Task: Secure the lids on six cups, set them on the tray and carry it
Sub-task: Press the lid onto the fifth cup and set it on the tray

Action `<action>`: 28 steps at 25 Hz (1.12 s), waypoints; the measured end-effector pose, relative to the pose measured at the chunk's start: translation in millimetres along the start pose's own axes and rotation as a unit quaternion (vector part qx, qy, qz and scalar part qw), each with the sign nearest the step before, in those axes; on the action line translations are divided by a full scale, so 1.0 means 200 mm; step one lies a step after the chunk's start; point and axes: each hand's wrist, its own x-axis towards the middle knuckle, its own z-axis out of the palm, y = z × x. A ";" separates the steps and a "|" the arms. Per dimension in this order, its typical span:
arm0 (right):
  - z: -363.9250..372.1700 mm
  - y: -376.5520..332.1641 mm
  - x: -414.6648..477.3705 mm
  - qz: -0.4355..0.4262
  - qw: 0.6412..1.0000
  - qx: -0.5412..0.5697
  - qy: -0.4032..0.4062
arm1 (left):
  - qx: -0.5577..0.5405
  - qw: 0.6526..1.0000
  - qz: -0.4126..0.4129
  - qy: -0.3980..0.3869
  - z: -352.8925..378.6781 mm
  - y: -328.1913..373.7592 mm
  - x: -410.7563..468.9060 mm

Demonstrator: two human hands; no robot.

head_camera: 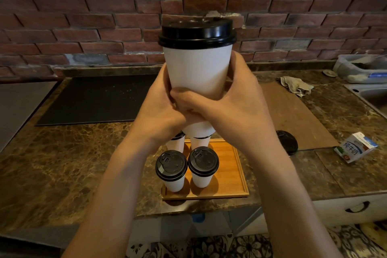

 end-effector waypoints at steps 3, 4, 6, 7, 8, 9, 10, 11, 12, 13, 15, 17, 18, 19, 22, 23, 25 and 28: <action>-0.01 0.00 0.01 -0.004 1.000 0.006 0.000 | 0.002 1.000 0.002 -0.018 -0.01 0.01 0.00; -0.01 0.00 0.01 -0.004 1.000 0.009 -0.002 | 0.003 1.000 0.002 -0.026 -0.01 0.01 0.00; -0.03 0.00 0.01 -0.003 1.000 0.020 -0.010 | 0.009 0.999 0.001 -0.039 -0.02 0.01 0.00; -0.03 0.01 0.02 -0.003 0.999 0.028 -0.014 | 0.014 0.999 0.001 -0.043 -0.02 0.01 0.00; -0.04 0.01 0.02 -0.003 0.999 0.038 -0.021 | 0.019 0.999 0.000 -0.045 -0.02 0.00 -0.01; -0.05 0.01 0.02 -0.002 0.998 0.049 -0.030 | 0.025 0.999 -0.001 -0.046 -0.03 0.00 -0.01; -0.06 0.02 0.02 -0.001 0.997 0.060 -0.041 | 0.030 0.998 -0.002 -0.047 -0.03 0.00 -0.01; -0.07 0.03 0.02 -0.001 0.996 0.071 -0.051 | 0.032 0.998 -0.003 -0.050 -0.03 0.00 -0.01; -0.07 0.03 0.02 0.001 0.995 0.083 -0.059 | 0.030 0.998 -0.005 -0.053 -0.03 0.00 -0.01; -0.08 0.04 0.03 0.004 0.993 0.096 -0.066 | 0.024 0.998 -0.007 -0.056 -0.03 0.00 -0.01; -0.09 0.05 0.03 0.004 0.990 0.114 -0.079 | 0.015 0.998 -0.008 -0.060 -0.03 0.00 -0.01; -0.11 0.07 0.04 0.002 0.987 0.129 -0.097 | 0.011 0.998 -0.011 -0.067 -0.03 0.01 -0.01; -0.11 0.07 0.04 0.003 0.984 0.139 -0.107 | 0.010 0.997 -0.011 -0.071 -0.03 0.01 -0.01; -0.12 0.08 0.05 0.004 0.982 0.148 -0.118 | 0.007 0.997 -0.010 -0.077 -0.03 0.01 -0.02; -0.12 0.09 0.05 0.001 0.980 0.140 -0.142 | 0.007 0.996 -0.009 -0.087 -0.03 0.02 -0.02; -0.12 0.10 0.05 0.000 0.980 0.137 -0.146 | 0.009 0.996 -0.007 -0.090 -0.03 0.02 -0.02; -0.12 0.10 0.05 0.002 0.978 0.143 -0.151 | 0.011 0.996 -0.001 -0.092 -0.03 0.02 -0.02; -0.13 0.10 0.05 0.006 0.977 0.145 -0.158 | 0.012 0.996 0.003 -0.085 -0.02 0.02 -0.03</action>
